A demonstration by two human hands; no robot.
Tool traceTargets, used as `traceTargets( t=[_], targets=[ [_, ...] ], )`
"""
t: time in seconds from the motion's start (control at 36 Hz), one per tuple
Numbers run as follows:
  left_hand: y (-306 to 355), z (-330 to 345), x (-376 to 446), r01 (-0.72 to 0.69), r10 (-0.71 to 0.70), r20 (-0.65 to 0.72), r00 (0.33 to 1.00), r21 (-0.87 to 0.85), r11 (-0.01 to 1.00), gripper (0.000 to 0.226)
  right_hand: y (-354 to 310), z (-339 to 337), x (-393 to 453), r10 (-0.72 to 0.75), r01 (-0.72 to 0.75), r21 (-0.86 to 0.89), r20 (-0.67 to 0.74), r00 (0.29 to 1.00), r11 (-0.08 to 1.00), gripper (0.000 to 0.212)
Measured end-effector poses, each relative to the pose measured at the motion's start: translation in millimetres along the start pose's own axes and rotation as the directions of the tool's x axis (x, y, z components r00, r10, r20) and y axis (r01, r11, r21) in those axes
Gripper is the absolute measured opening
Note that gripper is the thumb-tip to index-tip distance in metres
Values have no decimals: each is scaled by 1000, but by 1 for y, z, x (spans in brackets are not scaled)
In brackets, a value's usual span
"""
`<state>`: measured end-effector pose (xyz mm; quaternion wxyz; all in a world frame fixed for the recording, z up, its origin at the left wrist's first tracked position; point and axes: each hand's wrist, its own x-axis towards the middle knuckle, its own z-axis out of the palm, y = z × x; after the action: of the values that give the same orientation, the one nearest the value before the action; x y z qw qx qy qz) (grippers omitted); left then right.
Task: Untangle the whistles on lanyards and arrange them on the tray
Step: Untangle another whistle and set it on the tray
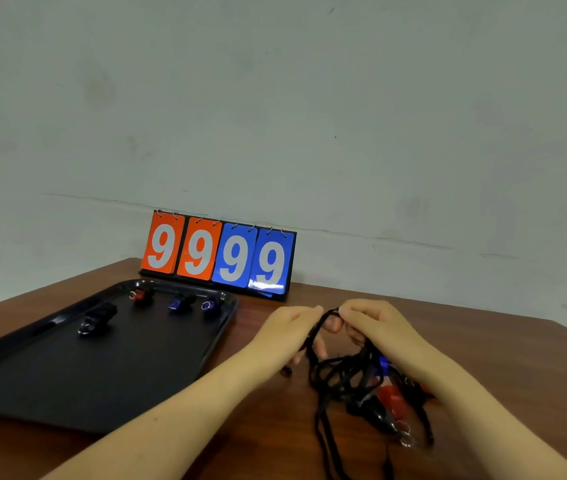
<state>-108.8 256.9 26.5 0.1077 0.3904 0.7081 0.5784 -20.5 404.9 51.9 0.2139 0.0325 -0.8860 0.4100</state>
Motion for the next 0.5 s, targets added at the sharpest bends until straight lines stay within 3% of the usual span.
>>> traceTargets(
  t=[0.14,0.28,0.39,0.5],
  targets=[
    [1,-4,0,16,-20,-37,999,-114,993,31,3,0,1,9,-10,-64,-17,1000,998,23],
    [5,-12,1,29,-100,-224,969,-298,954,27,11,2,4,78,-83,-174,-36,996,981,9],
    [10,-17,2,33,-152,-309,939,-358,933,25,11,2,5,55,-74,-225,-88,995,972,14],
    [7,-21,4,41,-184,-340,922,-389,920,28,7,2,4,69,-80,-109,-105,992,991,25]
  ],
)
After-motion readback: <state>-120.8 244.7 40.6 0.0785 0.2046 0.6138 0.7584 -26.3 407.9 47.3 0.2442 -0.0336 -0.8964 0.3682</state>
